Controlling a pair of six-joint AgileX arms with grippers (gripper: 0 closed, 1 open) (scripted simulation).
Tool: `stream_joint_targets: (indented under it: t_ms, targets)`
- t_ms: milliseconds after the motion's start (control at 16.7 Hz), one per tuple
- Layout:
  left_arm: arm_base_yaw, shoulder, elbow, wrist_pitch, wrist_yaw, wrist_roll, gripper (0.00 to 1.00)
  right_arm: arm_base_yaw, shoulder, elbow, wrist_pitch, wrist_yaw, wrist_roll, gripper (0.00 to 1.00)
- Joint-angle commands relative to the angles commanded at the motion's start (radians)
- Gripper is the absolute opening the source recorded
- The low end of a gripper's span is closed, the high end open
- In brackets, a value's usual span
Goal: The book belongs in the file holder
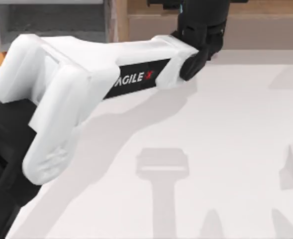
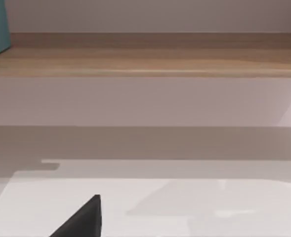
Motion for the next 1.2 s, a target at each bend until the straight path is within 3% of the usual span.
stream_joint_targets:
  t_ms: [1200]
  targets:
    - [-0.011, -0.028, 0.015, -0.039, -0.014, 0.004, 0.00, 0.000, 0.000, 0.000, 0.000, 0.000, 0.000, 1.00]
